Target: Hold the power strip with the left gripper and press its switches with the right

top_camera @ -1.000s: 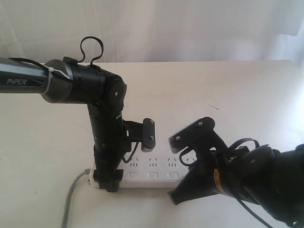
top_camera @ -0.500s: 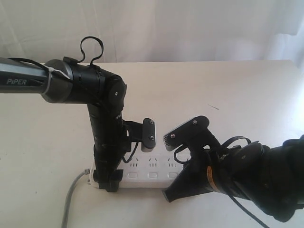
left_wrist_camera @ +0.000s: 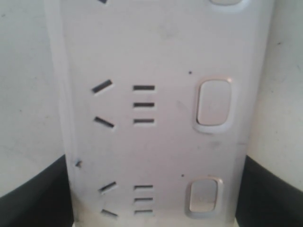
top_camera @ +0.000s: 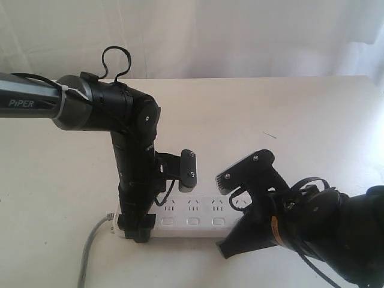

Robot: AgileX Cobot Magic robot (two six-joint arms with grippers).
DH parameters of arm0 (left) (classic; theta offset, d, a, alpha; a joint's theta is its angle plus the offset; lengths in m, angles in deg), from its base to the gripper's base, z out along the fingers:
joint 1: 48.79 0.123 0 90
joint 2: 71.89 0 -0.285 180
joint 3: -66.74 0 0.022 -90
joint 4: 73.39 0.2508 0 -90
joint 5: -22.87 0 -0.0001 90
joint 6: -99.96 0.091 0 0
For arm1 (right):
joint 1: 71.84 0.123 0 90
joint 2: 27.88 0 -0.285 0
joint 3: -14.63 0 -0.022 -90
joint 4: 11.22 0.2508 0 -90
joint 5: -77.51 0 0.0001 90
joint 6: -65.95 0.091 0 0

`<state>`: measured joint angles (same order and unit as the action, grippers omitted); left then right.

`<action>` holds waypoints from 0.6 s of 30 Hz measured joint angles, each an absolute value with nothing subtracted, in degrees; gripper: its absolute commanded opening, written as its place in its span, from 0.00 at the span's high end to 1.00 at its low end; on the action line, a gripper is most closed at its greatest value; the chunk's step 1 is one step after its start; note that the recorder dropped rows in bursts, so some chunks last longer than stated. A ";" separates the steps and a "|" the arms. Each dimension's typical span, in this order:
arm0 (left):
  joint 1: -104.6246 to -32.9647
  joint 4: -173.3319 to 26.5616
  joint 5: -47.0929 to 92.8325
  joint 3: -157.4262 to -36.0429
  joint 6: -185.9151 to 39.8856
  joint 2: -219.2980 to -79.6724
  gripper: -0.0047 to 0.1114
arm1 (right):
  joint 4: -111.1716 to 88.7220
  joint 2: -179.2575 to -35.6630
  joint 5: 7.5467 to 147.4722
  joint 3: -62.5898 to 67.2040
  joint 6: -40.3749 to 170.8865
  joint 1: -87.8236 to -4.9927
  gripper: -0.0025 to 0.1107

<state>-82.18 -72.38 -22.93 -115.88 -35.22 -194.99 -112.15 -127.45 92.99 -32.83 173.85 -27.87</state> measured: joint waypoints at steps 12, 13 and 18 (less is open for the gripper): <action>-82.18 -72.38 -22.93 -115.88 -35.22 -194.99 0.96 | -112.59 -127.34 94.27 -33.08 175.36 -27.87 0.98; -82.18 -72.38 -22.93 -115.88 -35.22 -194.99 0.96 | -112.59 -127.34 94.27 -33.08 175.36 -27.87 0.98; -82.18 -72.38 -22.93 -115.88 -35.22 -194.99 0.96 | -112.46 -127.34 93.90 -32.86 175.36 -27.87 0.98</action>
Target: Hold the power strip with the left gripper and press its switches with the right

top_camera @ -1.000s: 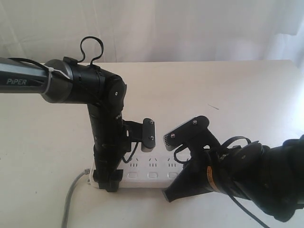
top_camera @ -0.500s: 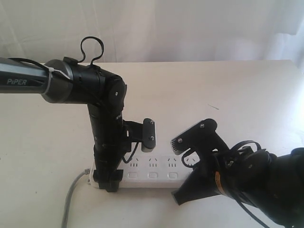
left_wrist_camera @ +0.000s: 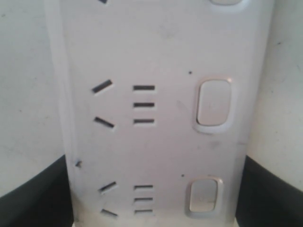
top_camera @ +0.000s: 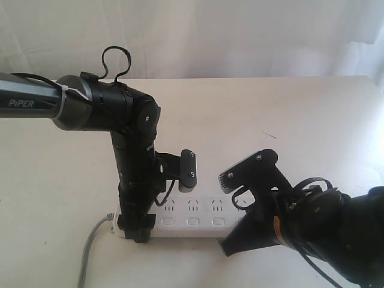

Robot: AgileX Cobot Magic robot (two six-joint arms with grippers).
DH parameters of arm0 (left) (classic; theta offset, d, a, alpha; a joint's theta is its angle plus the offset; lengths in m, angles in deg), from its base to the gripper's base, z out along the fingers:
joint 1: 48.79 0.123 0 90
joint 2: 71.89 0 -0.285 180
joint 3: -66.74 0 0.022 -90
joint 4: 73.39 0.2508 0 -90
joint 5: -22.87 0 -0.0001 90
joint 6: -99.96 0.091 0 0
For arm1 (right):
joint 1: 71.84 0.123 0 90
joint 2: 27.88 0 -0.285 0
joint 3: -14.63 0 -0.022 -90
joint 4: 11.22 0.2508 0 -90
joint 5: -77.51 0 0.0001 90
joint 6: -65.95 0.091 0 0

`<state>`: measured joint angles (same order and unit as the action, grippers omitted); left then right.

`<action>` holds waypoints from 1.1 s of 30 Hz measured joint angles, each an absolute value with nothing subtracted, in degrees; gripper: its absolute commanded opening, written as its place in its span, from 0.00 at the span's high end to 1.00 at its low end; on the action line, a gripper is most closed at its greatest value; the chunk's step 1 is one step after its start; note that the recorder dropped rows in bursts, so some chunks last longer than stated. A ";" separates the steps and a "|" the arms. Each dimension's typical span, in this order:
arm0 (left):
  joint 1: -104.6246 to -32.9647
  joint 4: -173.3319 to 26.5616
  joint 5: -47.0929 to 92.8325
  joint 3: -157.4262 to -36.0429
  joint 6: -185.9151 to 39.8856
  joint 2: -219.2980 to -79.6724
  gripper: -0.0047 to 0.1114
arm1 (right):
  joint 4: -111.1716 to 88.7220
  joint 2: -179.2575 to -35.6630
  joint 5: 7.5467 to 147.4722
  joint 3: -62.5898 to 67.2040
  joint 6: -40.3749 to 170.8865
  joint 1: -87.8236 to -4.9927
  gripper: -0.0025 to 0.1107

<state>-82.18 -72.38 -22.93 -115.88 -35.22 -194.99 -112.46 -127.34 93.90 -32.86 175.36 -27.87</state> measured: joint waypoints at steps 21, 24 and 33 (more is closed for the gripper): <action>-82.18 -72.27 -23.31 -115.88 -34.85 -194.99 0.96 | -111.37 -126.00 91.52 -31.76 175.36 -27.87 0.98; -82.18 -72.27 -23.31 -115.88 -34.85 -194.99 0.96 | -111.37 -123.11 88.78 -31.61 175.36 -27.87 0.98; -82.18 -72.27 -23.62 -115.88 -34.85 -194.99 0.96 | -111.37 -122.08 86.46 -31.07 175.36 -27.87 0.98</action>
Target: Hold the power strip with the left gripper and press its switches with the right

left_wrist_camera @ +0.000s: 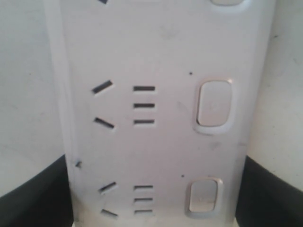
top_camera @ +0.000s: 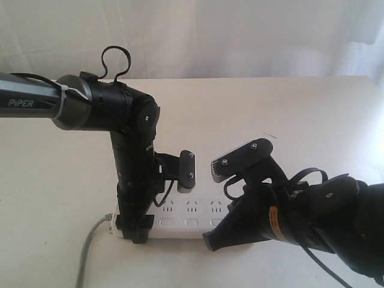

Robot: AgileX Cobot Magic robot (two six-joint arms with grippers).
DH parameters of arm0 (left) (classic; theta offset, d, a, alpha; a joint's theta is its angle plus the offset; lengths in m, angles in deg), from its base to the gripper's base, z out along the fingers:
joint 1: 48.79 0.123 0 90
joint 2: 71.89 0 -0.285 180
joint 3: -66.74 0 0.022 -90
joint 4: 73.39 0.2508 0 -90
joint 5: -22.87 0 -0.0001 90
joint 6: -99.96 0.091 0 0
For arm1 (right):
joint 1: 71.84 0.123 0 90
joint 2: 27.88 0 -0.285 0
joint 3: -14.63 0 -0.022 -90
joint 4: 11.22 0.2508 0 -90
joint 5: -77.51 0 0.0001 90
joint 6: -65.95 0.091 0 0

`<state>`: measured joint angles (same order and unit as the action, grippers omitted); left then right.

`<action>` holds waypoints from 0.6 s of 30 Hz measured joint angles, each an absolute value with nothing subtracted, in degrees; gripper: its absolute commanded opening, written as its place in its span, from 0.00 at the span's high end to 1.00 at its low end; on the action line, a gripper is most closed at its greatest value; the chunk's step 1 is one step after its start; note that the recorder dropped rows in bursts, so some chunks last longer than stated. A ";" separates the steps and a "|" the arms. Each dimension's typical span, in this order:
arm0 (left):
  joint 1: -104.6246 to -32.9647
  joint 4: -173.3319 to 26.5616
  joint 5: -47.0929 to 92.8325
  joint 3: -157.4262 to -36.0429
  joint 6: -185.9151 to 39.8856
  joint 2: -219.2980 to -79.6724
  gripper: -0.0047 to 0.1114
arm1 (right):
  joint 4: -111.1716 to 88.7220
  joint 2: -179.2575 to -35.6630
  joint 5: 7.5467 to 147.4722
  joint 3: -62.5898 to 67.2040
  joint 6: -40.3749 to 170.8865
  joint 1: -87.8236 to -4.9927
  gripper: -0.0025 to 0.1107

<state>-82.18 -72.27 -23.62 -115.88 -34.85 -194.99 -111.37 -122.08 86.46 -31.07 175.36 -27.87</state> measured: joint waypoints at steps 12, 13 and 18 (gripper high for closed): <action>-82.18 -72.27 -23.87 -115.88 -34.97 -194.99 0.96 | -111.65 -127.12 87.76 -31.19 175.36 -27.87 0.98; -82.18 -72.27 -23.87 -115.88 -34.97 -194.99 0.96 | -111.65 -127.12 87.76 -31.19 175.36 -27.87 0.98; -82.18 -72.27 -23.87 -115.88 -34.97 -194.99 0.96 | -111.65 -127.12 87.76 -31.19 175.36 -27.87 0.98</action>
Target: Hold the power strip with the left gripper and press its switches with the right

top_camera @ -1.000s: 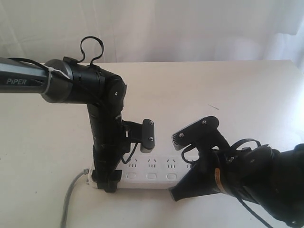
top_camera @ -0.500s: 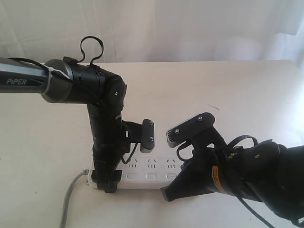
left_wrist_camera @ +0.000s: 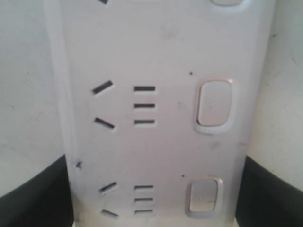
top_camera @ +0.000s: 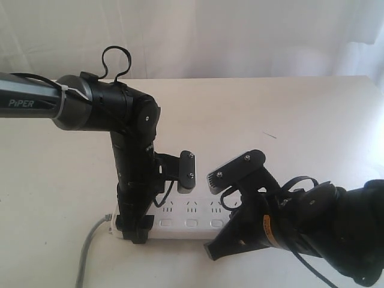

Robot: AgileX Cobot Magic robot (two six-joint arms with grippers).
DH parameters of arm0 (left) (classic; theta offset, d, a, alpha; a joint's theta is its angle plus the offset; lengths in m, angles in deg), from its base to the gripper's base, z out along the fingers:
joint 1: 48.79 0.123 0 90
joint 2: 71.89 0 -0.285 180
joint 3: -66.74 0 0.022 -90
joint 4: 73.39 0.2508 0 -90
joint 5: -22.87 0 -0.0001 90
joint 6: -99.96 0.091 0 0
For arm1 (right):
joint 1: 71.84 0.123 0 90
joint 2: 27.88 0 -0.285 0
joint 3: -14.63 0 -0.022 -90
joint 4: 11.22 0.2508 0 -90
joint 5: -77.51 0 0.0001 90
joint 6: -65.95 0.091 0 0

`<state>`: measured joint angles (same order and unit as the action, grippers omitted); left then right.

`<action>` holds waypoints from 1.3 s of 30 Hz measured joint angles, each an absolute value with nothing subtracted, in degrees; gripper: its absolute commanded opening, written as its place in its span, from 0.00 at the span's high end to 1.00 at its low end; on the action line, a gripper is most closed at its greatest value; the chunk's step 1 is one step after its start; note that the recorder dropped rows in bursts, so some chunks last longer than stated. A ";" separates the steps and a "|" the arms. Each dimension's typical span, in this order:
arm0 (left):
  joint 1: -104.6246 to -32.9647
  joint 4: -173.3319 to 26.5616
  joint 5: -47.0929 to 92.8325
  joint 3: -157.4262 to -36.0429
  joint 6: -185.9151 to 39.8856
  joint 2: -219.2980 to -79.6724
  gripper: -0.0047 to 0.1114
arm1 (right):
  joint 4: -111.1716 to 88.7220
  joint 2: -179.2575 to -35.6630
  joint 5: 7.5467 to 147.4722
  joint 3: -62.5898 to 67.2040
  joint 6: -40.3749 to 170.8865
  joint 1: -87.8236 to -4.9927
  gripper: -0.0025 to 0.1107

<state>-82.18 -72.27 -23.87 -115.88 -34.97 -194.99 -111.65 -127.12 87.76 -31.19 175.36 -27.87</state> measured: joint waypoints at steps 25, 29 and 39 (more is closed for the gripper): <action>-82.18 -72.27 -23.87 -115.88 -34.97 -194.99 0.96 | -111.36 -108.48 100.71 -34.07 173.66 -27.87 0.98; -82.18 -72.27 -23.87 -115.88 -34.97 -194.99 0.96 | -111.34 -99.93 100.71 -34.07 170.73 -27.87 0.98; -82.18 -72.27 -24.22 -115.88 -34.97 -194.99 0.79 | -111.23 -83.77 94.45 -34.53 160.68 -27.87 0.98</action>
<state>-82.18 -72.27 -24.22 -115.88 -34.97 -194.99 -111.23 -83.77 94.45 -34.53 160.68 -27.87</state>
